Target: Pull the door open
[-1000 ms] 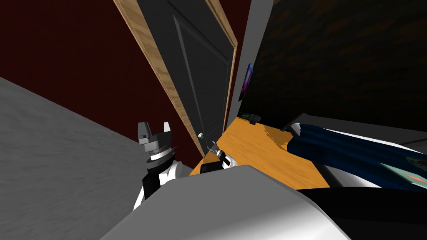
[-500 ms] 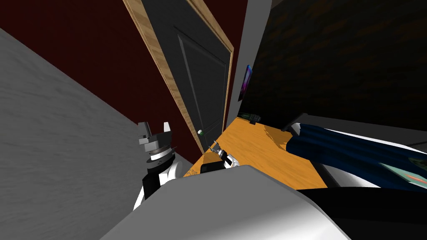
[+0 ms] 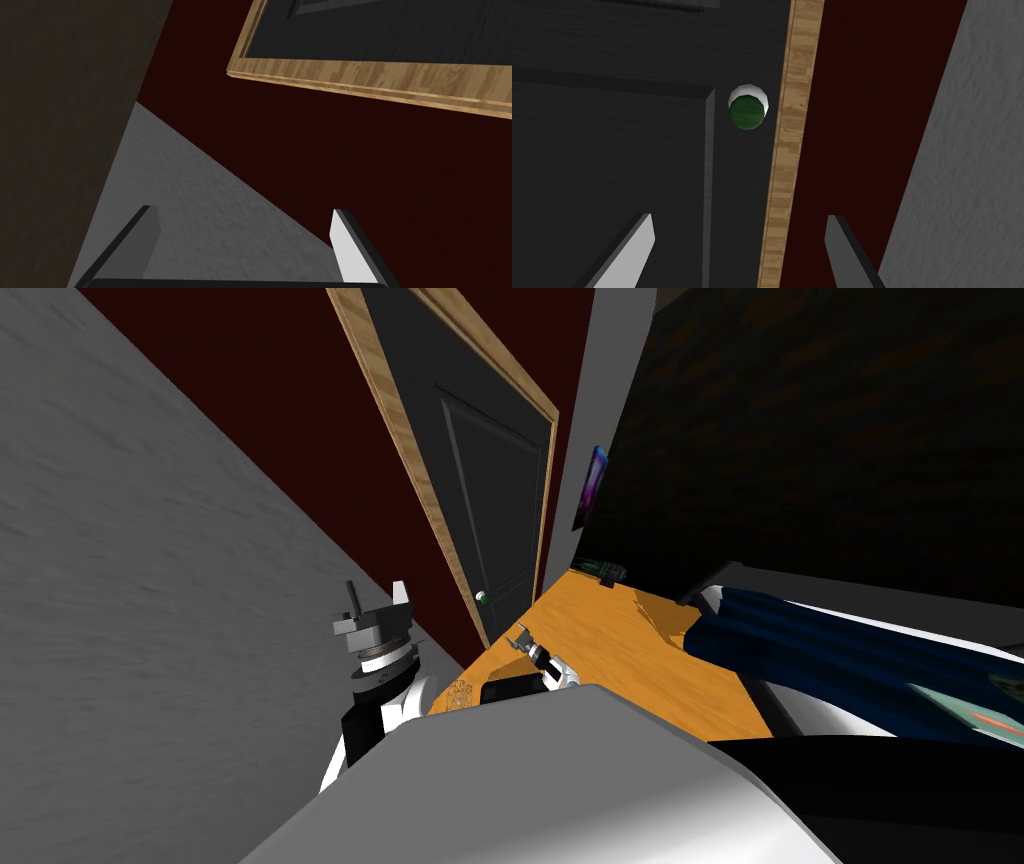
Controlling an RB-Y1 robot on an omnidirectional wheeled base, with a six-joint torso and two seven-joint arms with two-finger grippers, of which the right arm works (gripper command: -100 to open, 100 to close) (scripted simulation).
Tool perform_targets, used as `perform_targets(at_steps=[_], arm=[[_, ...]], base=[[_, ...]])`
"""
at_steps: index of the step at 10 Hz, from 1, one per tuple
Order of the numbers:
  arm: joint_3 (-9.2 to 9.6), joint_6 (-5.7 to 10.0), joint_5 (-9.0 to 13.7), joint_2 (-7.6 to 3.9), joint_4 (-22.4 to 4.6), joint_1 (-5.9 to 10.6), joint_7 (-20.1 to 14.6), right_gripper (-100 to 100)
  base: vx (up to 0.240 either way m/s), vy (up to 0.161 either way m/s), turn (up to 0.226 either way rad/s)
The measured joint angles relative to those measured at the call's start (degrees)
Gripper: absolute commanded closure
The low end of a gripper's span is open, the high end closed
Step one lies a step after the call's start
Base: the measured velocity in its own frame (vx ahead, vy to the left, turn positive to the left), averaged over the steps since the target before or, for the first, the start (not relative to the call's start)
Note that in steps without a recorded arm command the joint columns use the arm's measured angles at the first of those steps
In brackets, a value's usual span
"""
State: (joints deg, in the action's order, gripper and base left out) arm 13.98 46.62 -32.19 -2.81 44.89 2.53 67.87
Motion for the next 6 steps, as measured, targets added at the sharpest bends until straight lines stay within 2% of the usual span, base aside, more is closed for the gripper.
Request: perform_targets(at_steps=[5,6], arm=[[-1.6,-0.37,2.33,-2.21,-0.46,0.22,1.81,-100],[-2.47,0.01,3.26,-2.11,-2.47,1.39,2.73,-100]], base=[[-0.156,-0.09,0.136],[-0.141,-0.087,0.215]])
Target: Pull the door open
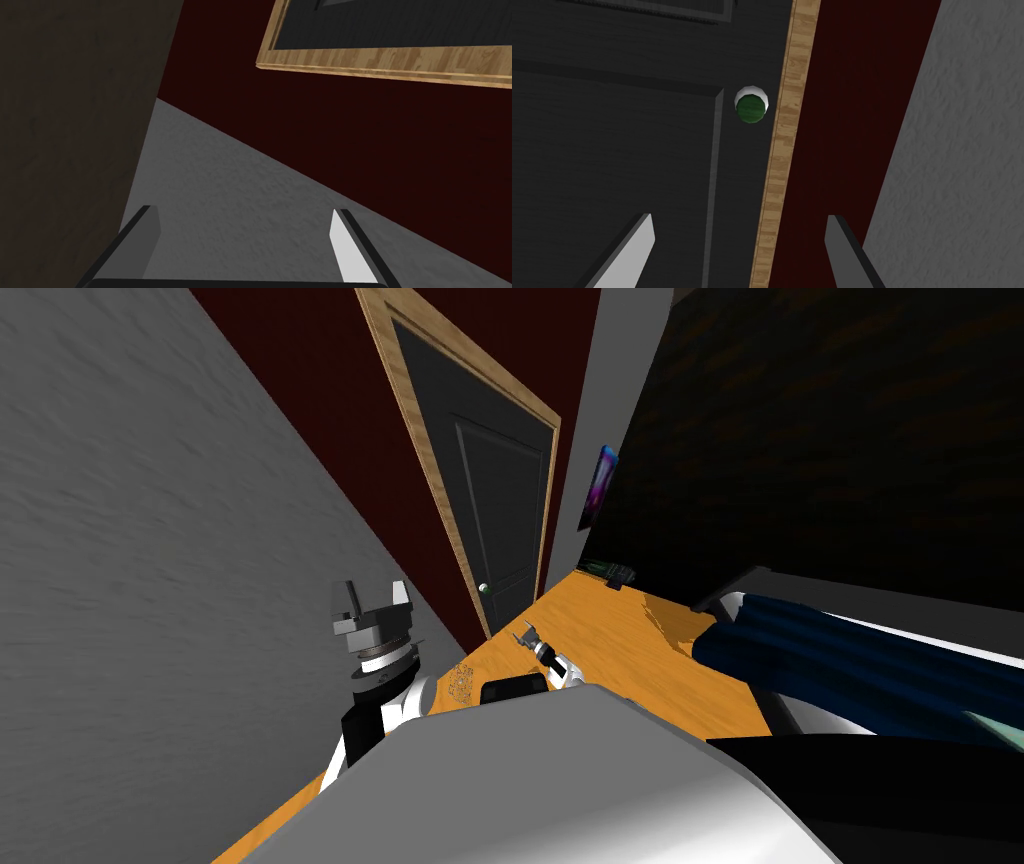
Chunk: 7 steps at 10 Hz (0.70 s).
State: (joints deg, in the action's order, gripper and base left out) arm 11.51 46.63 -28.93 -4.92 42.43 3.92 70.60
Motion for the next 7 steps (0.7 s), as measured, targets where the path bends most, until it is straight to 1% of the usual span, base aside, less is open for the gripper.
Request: perform_targets(at_steps=[1,2,3,5,7], arm=[[-0.52,-0.3,0.85,-0.15,0.23,0.06,0.62,-100],[-1.1,-0.65,1.73,-0.11,0.15,0.23,1.15,-100],[-1.58,-1.2,2.58,0.16,0.73,0.05,1.6,-100],[-2.81,-1.13,4.13,1.4,-0.94,1.17,2.87,-100],[-3.44,-1.34,5.03,2.64,-1.27,1.47,3.64,-100]], base=[[-0.11,-0.085,0.244],[-0.038,-0.051,0.245],[0.044,-0.011,0.148],[0.138,0.048,0.102],[0.189,0.042,0.065]])
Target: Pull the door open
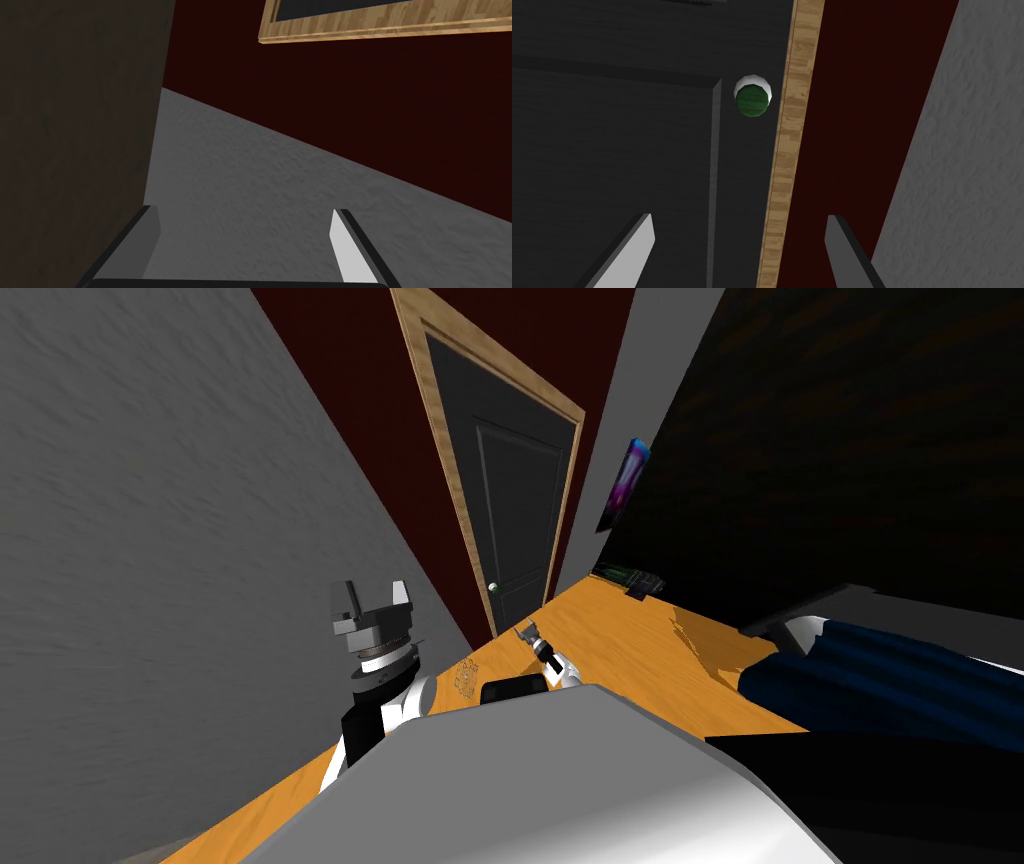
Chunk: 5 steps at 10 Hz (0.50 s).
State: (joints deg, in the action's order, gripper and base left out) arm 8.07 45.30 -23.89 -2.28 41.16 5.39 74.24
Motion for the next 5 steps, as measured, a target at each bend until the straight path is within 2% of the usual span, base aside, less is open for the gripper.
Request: perform_targets(at_steps=[5], arm=[[-0.92,-0.03,1.25,2.21,-0.77,0.51,0.97,-100]], base=[[0.178,0.067,0.035]])
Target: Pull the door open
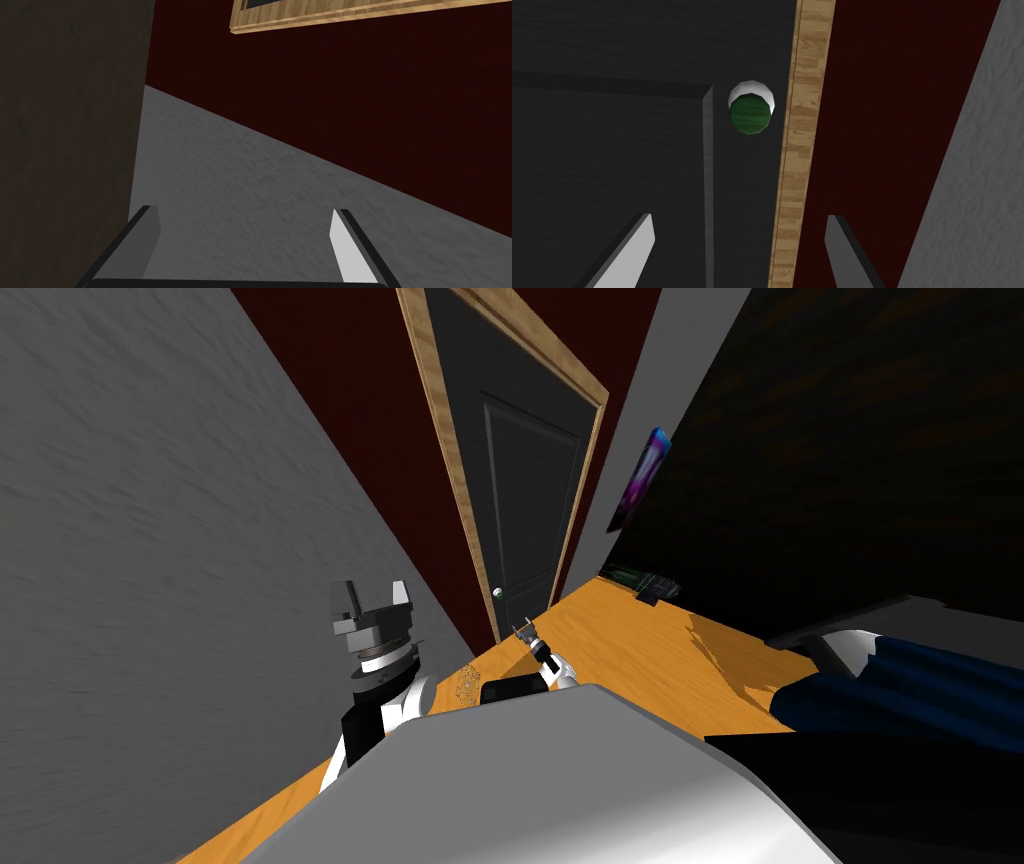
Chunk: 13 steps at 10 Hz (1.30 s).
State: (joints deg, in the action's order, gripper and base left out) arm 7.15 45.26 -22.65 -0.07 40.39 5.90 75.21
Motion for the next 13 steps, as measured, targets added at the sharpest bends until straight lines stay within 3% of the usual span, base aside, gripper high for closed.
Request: perform_targets(at_steps=[6,13], arm=[[-0.49,-0.2,0.7,1.8,-0.23,0.26,0.47,-100],[-0.68,-0.35,1.0,2.86,-0.23,0.31,0.69,-100]], base=[[0.196,0.071,0.014],[0.182,0.064,0.002]])
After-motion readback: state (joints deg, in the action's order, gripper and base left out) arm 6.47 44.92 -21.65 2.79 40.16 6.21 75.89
